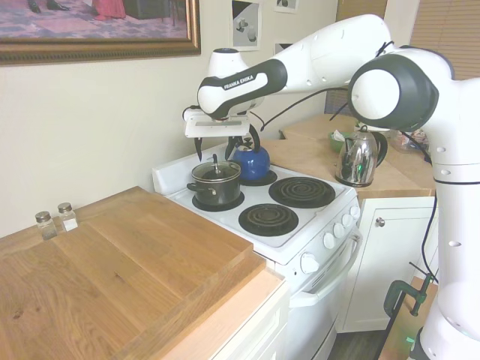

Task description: Uncover the lid of the pot

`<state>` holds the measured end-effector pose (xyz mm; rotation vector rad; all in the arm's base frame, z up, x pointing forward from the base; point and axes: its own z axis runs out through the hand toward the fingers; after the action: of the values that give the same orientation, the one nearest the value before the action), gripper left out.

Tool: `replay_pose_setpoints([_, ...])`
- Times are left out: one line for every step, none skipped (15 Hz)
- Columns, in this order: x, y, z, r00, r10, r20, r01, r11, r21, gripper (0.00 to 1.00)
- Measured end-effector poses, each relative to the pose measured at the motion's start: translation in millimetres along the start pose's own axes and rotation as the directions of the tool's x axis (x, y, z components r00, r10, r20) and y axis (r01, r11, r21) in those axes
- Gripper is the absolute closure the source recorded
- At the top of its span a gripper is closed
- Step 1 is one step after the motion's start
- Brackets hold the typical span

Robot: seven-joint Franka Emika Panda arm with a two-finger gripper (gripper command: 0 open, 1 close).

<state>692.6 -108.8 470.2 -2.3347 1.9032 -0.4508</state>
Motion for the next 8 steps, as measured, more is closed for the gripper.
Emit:
replay_pose_setpoints([3.5,0.5,1.8,1.0,0.007,-0.004,-0.007,1.0,-0.002,1.0])
replay_pose_setpoints([7.5,1.9,1.9,1.0,0.013,-0.009,-0.013,1.0,-0.004,1.0])
replay_pose_setpoints([10.8,2.4,0.6,1.0,0.017,-0.013,-0.017,1.0,-0.002,1.0])
replay_pose_setpoints([12.7,2.5,-0.3,1.0,0.02,-0.016,-0.02,1.0,-0.001,1.0])
replay_pose_setpoints([13.2,2.7,0.0,1.0,0.02,-0.016,-0.02,1.0,-0.002,1.0])
replay_pose_setpoints([13.1,2.7,0.1,1.0,0.02,-0.016,-0.02,1.0,-0.002,1.0])
replay_pose_setpoints([13.0,2.7,0.6,1.0,0.02,-0.015,-0.02,1.0,-0.002,1.0])
replay_pose_setpoints([12.8,2.7,1.3,1.0,0.023,-0.012,-0.023,1.0,-0.002,1.0])
